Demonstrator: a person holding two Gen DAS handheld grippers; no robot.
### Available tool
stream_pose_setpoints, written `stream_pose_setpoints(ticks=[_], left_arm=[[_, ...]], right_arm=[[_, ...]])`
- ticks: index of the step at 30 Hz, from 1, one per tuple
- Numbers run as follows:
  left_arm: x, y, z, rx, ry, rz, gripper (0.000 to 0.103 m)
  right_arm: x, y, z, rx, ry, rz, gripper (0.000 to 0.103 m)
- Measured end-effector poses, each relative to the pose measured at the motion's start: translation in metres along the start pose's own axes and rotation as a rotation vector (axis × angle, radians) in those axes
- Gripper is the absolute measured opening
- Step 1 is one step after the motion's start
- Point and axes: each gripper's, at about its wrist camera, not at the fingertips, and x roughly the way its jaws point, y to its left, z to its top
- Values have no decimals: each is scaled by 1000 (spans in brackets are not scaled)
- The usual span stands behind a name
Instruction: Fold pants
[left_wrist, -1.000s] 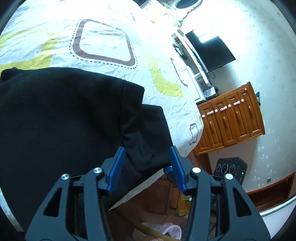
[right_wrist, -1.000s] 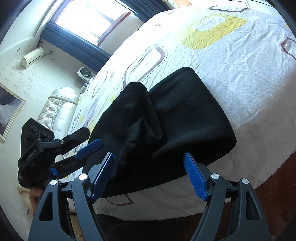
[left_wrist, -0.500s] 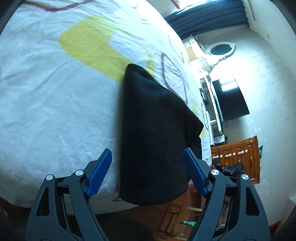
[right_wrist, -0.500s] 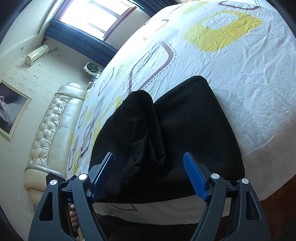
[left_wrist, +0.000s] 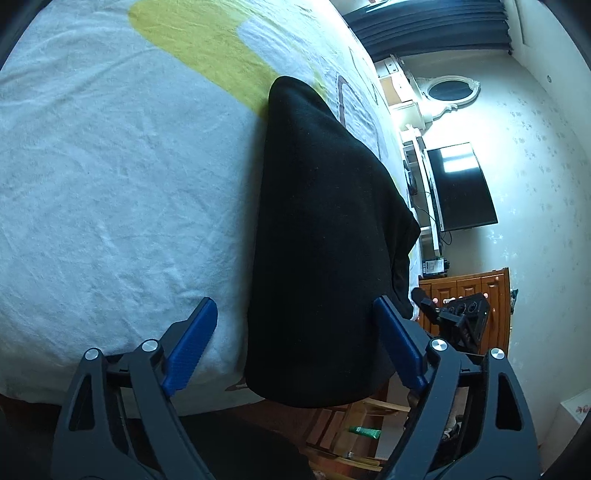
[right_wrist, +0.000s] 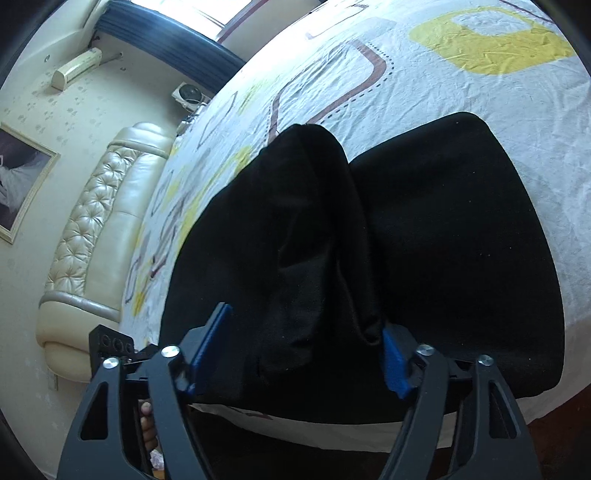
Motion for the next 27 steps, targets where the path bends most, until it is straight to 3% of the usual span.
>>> stream_pose_setpoints(ticks=[1, 6, 13, 21, 27], left_arm=[[0, 0, 1, 1, 2, -1, 86], [-1, -2, 0, 14, -6, 1, 86], [-4, -16, -7, 61, -19, -32, 86], [19, -30, -15, 102, 34, -44, 86], [33, -31, -17, 115, 70, -29, 87]], right_arm=[[3, 0, 1, -7, 12, -16, 37], [-9, -4, -2, -38, -9, -9, 17], [-49, -1, 0, -113, -90, -57, 15], [-76, -46, -4, -56, -122, -151, 14], [-74, -68, -7, -20, -110, -180, 14]])
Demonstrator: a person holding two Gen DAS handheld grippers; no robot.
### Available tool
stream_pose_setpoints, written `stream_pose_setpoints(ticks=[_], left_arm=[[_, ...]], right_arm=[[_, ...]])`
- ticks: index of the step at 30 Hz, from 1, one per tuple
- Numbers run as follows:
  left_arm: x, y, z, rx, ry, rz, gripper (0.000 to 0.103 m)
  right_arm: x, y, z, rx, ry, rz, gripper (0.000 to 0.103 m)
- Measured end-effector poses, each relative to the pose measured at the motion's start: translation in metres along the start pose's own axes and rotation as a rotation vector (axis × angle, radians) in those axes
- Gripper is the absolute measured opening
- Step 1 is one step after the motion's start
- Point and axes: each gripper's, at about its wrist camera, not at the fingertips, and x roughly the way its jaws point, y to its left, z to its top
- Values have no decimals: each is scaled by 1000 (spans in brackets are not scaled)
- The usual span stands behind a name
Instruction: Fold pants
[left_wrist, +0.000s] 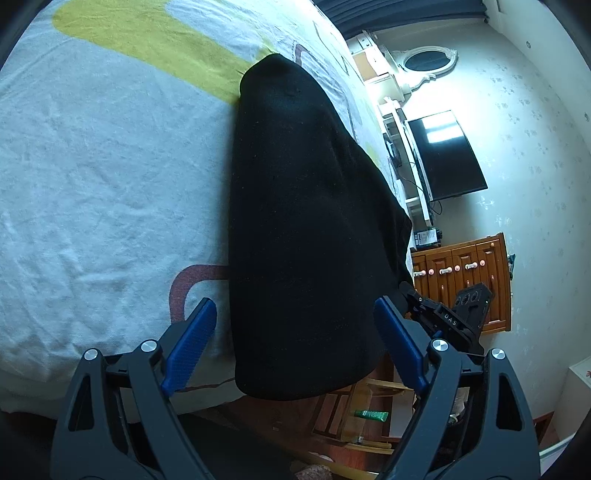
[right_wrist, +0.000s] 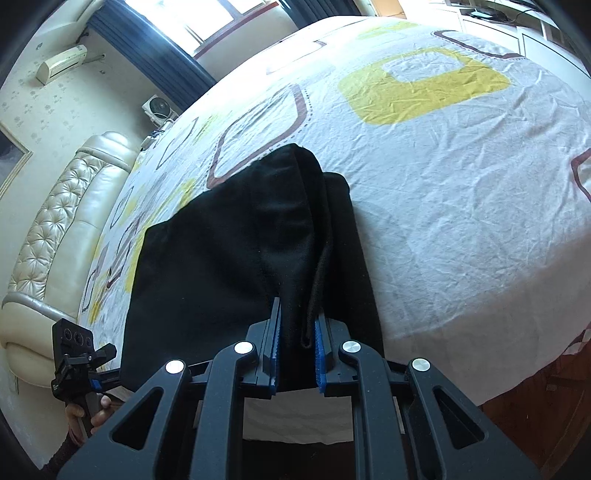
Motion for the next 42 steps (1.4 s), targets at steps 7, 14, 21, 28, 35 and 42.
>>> stream_pose_setpoints(ticks=[7, 14, 21, 28, 35, 42], left_arm=[[-4, 1, 0, -6, -11, -5, 87], [-4, 1, -2, -8, -11, -11, 87], [-10, 19, 1, -143, -44, -97, 88], [-7, 14, -5, -109, -46, -105, 91], [0, 15, -8, -131, -30, -146, 91], [4, 13, -3, -137, -55, -150, 91]], right_arm=[[0, 1, -5, 0, 7, -20, 14], [-13, -9, -7, 72, -9, 55, 36], [-37, -68, -17, 309, -89, 267, 79], [-17, -84, -24, 367, -75, 305, 79], [9, -71, -25, 321, -29, 336, 79], [14, -59, -25, 275, -7, 343, 80]])
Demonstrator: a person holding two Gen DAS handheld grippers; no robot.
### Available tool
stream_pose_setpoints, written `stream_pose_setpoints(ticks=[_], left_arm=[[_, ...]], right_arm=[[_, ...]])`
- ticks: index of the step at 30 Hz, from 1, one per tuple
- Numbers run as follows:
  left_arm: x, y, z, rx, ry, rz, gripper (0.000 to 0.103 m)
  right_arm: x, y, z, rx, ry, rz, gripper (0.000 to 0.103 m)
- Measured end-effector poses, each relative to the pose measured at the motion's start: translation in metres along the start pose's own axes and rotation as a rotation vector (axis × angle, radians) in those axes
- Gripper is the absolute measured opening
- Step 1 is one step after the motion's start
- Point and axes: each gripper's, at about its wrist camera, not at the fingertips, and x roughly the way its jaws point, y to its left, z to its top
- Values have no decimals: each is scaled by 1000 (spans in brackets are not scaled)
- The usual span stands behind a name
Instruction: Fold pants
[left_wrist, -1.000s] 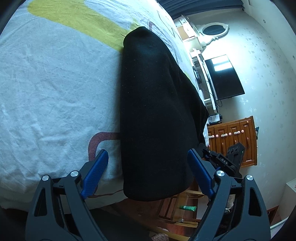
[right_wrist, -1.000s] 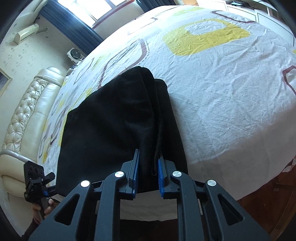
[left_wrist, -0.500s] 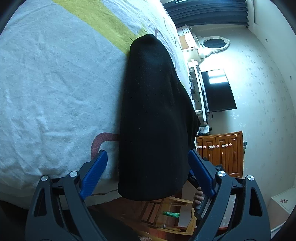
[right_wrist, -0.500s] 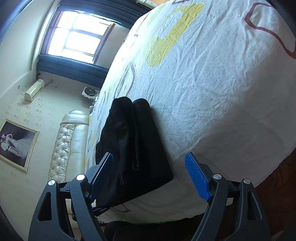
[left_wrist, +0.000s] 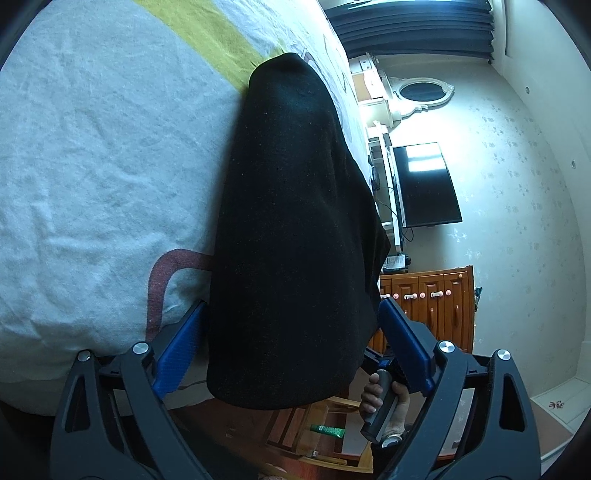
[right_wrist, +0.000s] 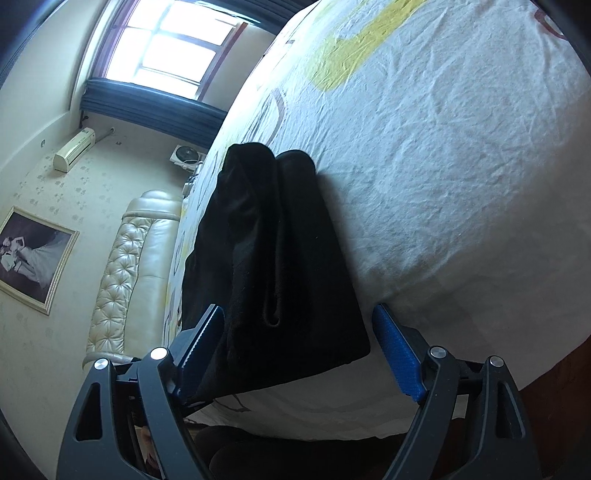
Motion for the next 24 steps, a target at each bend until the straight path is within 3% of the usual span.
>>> stream_pose_setpoints(ticks=[1, 2, 4, 8, 14, 24], left_arm=[[1, -1, 0, 2, 1, 8, 89], [5, -4, -2, 9, 3, 25, 70], [10, -5, -1, 29, 25, 107, 52], [11, -11, -2, 57, 16, 150, 37], [7, -31, -4, 154, -6, 226, 28], [-9, -27, 1, 169, -30, 280, 28]], right_arm=[[1, 2, -1, -16, 13, -8, 79], [3, 6, -1, -43, 22, -43, 76], [7, 11, -1, -82, 38, -122, 63], [8, 15, -2, -83, 24, -150, 57], [14, 26, -5, -93, 13, -149, 55], [35, 43, -14, -106, 31, -134, 54]])
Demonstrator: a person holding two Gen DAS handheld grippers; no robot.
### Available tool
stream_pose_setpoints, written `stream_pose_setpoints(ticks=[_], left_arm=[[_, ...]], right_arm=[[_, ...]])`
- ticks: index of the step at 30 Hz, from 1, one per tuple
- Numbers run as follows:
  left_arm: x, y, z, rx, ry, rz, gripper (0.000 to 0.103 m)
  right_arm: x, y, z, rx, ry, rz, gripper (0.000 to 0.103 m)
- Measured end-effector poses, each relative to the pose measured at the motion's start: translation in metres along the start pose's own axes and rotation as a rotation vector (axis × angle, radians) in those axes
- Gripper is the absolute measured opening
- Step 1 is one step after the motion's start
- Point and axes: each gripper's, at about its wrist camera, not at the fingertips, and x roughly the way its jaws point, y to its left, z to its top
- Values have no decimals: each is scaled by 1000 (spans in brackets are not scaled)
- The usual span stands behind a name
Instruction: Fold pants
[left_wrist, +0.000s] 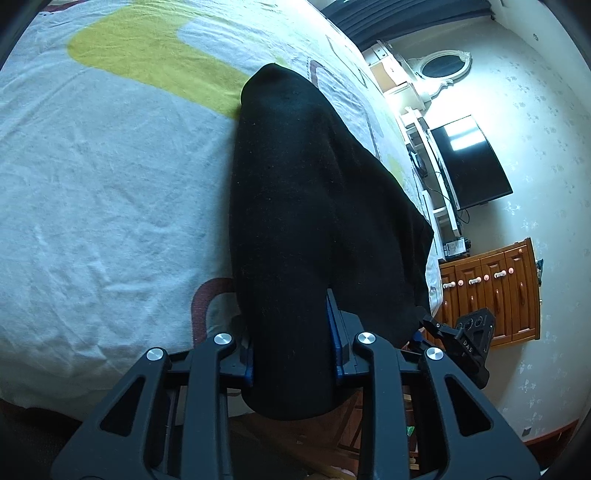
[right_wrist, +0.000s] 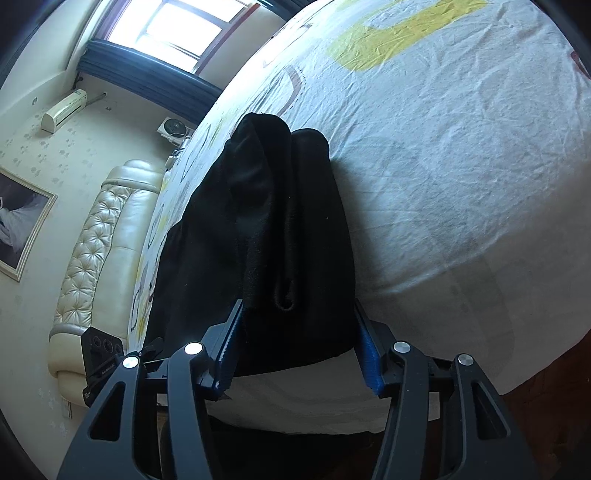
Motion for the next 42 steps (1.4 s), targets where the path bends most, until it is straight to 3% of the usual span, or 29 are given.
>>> stream_pose_setpoints(ticks=[20, 30, 42], left_arm=[[-59, 40, -3, -18, -64, 103, 28], [-85, 65, -10, -45, -101, 107, 28], [-91, 69, -14, -42, -117, 103, 29]], right_arm=[[73, 62, -17, -51, 85, 55, 55], [101, 91, -27, -76, 116, 63, 55], [115, 108, -34, -70, 113, 78, 55]])
